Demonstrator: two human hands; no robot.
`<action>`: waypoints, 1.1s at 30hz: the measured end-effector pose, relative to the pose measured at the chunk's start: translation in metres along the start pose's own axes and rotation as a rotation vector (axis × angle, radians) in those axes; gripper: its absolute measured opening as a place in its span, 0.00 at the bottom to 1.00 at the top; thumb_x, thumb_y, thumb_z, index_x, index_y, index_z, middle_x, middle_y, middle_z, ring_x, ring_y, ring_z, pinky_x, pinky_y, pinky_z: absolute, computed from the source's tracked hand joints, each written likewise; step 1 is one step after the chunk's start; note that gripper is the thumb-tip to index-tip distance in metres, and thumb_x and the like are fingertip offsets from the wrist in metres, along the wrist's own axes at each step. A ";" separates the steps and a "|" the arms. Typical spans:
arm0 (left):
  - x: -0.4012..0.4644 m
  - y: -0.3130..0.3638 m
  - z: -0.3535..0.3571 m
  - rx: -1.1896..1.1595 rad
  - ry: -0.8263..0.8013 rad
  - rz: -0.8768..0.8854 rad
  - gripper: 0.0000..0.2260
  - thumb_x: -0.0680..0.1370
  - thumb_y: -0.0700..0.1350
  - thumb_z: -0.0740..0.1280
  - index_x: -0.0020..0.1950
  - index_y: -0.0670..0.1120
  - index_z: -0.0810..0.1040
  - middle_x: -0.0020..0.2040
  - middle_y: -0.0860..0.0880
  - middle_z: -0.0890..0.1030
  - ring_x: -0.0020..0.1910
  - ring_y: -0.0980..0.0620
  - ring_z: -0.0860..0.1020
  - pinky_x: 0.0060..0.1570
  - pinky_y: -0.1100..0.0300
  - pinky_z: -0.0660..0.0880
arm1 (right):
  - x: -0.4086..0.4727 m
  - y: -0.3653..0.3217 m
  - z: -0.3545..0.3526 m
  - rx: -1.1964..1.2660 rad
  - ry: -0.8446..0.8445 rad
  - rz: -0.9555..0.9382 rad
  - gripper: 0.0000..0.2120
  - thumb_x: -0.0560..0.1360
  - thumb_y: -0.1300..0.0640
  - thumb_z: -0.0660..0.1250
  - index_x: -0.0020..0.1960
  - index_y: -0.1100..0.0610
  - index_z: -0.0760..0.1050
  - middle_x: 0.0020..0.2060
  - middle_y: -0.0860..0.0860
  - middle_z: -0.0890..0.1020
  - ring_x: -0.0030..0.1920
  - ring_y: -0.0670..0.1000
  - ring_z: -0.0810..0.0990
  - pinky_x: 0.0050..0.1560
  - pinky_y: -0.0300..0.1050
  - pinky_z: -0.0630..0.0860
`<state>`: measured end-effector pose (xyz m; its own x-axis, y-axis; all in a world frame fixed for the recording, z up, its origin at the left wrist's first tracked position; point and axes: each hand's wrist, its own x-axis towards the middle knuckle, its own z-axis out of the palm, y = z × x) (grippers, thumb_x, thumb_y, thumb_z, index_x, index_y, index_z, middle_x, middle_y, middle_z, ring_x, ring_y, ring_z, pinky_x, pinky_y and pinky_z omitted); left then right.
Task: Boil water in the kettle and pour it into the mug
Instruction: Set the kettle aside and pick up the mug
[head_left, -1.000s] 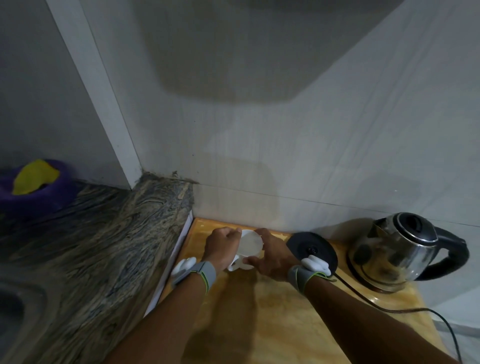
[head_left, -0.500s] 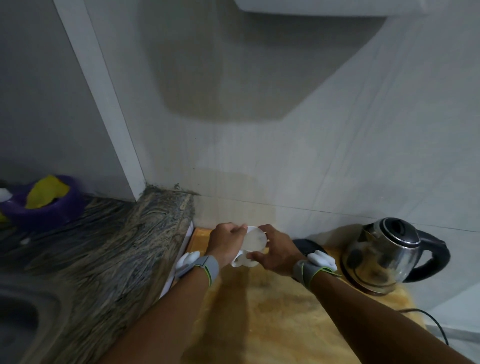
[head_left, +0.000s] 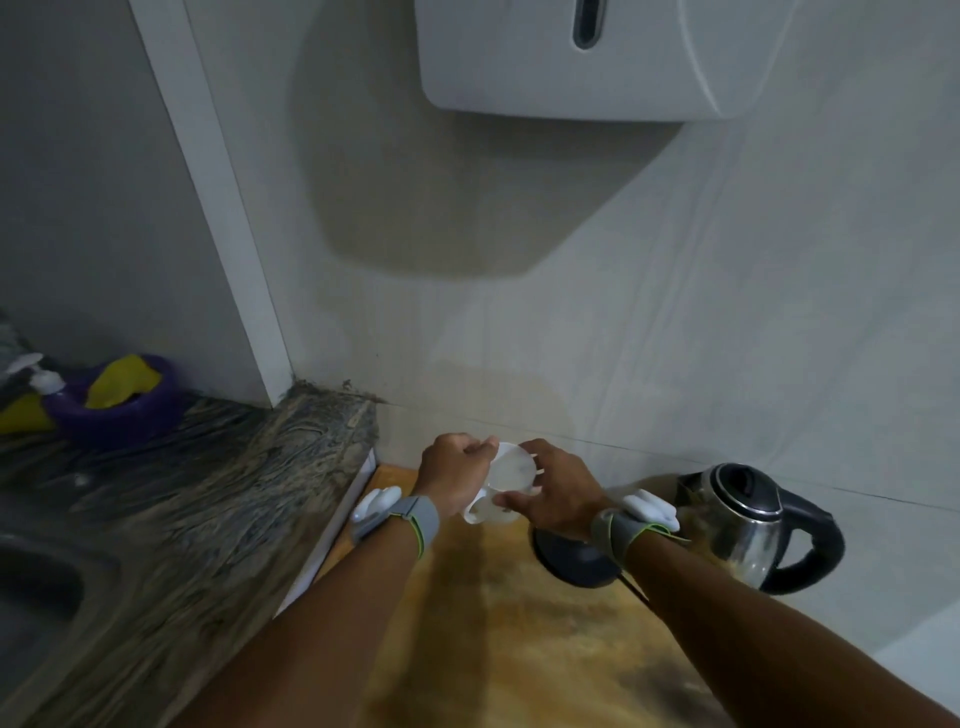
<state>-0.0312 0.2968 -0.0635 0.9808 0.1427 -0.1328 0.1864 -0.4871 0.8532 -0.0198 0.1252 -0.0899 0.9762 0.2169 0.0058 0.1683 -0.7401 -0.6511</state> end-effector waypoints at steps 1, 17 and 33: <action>-0.004 0.003 0.003 -0.001 0.009 -0.006 0.17 0.81 0.56 0.66 0.48 0.44 0.85 0.43 0.46 0.86 0.51 0.42 0.84 0.55 0.54 0.78 | -0.003 0.002 -0.004 0.000 -0.004 -0.005 0.35 0.63 0.38 0.77 0.65 0.47 0.69 0.58 0.48 0.80 0.53 0.51 0.79 0.53 0.47 0.80; -0.091 0.006 0.053 -0.079 0.110 -0.078 0.16 0.82 0.53 0.67 0.51 0.41 0.86 0.50 0.43 0.87 0.54 0.41 0.84 0.56 0.52 0.79 | -0.065 0.040 -0.021 -0.099 -0.105 -0.116 0.37 0.61 0.31 0.73 0.64 0.46 0.69 0.55 0.46 0.80 0.50 0.47 0.78 0.50 0.43 0.79; -0.120 -0.044 0.098 0.031 0.045 -0.241 0.18 0.81 0.55 0.67 0.47 0.41 0.85 0.47 0.42 0.87 0.52 0.40 0.84 0.52 0.53 0.78 | -0.114 0.077 0.019 -0.113 -0.235 -0.025 0.38 0.59 0.32 0.74 0.63 0.47 0.68 0.55 0.48 0.78 0.50 0.50 0.77 0.49 0.50 0.80</action>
<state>-0.1514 0.2169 -0.1344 0.9045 0.2954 -0.3075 0.4169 -0.4609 0.7834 -0.1211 0.0556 -0.1547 0.9153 0.3679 -0.1641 0.2189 -0.7962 -0.5641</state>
